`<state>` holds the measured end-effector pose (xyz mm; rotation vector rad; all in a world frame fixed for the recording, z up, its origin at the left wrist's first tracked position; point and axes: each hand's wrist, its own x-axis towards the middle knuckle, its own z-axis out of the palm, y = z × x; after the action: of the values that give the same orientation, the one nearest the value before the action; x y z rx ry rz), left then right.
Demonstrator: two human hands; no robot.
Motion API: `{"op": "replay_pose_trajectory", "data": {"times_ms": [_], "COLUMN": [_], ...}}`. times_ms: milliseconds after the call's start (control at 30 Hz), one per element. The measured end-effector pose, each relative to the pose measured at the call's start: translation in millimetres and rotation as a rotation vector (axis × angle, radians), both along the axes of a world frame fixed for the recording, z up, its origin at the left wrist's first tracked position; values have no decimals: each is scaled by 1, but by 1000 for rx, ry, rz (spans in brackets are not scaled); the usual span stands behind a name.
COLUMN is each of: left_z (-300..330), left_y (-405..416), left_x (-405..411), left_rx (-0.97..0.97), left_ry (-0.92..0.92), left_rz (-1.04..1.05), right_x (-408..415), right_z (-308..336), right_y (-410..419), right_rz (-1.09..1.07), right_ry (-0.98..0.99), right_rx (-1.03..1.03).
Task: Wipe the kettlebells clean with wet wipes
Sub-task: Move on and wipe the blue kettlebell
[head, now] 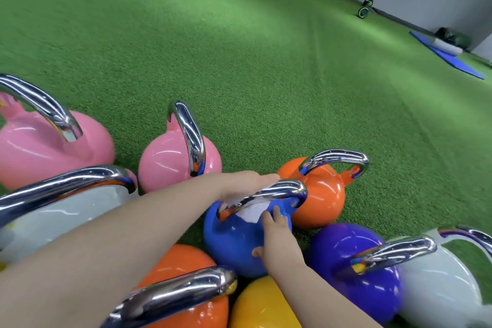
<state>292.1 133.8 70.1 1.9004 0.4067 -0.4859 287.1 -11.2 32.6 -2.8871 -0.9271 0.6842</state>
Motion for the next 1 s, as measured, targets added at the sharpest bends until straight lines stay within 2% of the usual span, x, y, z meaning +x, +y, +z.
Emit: {"op": "replay_pose_trajectory", "data": {"times_ms": [100,200,333,433,567,667,767,900,933,1000], "left_z": [-20,-43,-73,-72,-44,-16,9,21,21,22], "left_y": [8,17,21,15,11,5,-6,-33,-41,-52], "left_x": [-15,-31,-50,-51,-44,-36,-21,5,12,21], "left_rx": [-32,-52,-402,-436,-186,40,378,908,972,1034], "left_ry": [-56,-22,-102,-140,-124,-247,-335,-383,-420,-464], "left_rz": [174,222,338,383,298,119,-110,-276,-315,-382], "right_x": [-1,0,1,0,1,1,-1,-5,-7,-6], "right_z": [-1,-3,-6,-6,-8,-5,-7,4,0,-9], "right_y": [1,-1,-1,-1,-2,0,1,1,0,-4], "right_rz": [-19,-33,-39,-29,-34,-49,-88,-115,-69,-56], "right_ry": [0,7,10,6,7,15,2,58,25,-103], "right_rx": [7,17,7,12,3,11,35,59,21,95]}}
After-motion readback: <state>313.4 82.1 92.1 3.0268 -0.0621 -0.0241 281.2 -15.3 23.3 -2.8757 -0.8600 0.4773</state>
